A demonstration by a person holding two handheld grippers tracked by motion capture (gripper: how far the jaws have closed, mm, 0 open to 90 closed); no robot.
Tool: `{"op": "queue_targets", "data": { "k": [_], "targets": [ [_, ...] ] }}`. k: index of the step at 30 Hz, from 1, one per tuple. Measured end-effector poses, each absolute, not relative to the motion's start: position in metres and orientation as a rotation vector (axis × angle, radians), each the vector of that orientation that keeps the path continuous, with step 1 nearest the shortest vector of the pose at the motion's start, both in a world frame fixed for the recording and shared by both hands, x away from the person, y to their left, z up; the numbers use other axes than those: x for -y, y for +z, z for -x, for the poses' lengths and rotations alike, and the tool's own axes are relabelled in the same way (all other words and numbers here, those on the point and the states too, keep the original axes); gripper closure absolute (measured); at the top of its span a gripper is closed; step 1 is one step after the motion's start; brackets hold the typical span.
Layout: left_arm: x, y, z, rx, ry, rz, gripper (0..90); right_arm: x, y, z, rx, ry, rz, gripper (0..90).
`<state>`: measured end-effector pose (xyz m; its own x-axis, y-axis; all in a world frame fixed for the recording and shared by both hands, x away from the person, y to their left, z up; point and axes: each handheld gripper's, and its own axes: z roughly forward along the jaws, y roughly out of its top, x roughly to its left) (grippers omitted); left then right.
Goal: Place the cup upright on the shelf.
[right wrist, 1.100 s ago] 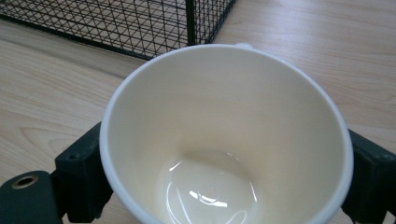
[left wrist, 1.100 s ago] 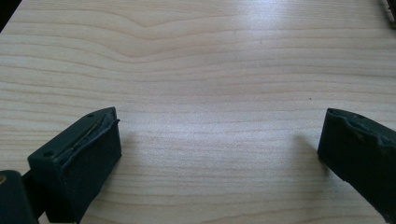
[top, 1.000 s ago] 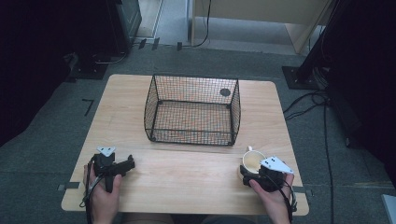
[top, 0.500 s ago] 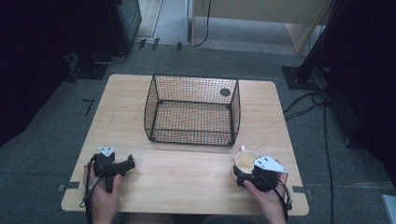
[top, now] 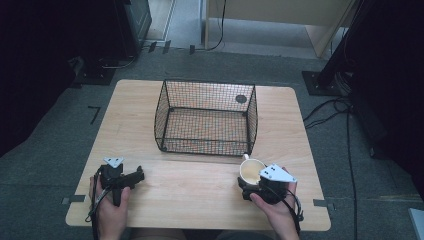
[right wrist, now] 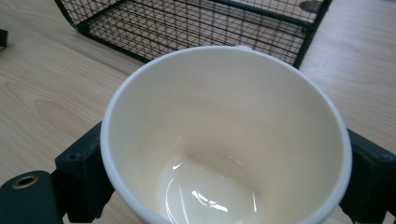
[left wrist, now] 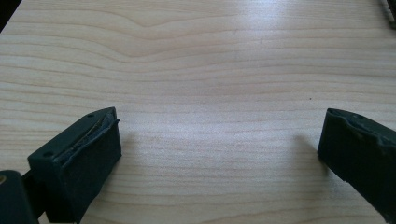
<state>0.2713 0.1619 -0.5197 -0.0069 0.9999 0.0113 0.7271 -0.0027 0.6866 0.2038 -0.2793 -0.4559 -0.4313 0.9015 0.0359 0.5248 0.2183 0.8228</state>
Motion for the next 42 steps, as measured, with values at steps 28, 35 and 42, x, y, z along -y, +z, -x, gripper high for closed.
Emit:
{"op": "queue_targets", "data": {
  "k": [28, 35, 42],
  "targets": [
    [-0.162, -0.52, -0.272, -1.785, 0.723, -1.779, 0.0, 0.23, -0.412, -0.223, -2.108, 1.252, -1.167, 9.1],
    [-0.162, -0.52, -0.272, -1.785, 0.722, -1.78, 0.0, 0.224, -0.398, -0.232, -2.118, 1.267, -1.136, 9.2],
    [-0.162, -0.52, -0.272, -1.786, 0.721, -1.779, 0.0, 0.22, -0.382, -0.242, -2.11, 1.283, -1.114, 9.2]
  ]
}}
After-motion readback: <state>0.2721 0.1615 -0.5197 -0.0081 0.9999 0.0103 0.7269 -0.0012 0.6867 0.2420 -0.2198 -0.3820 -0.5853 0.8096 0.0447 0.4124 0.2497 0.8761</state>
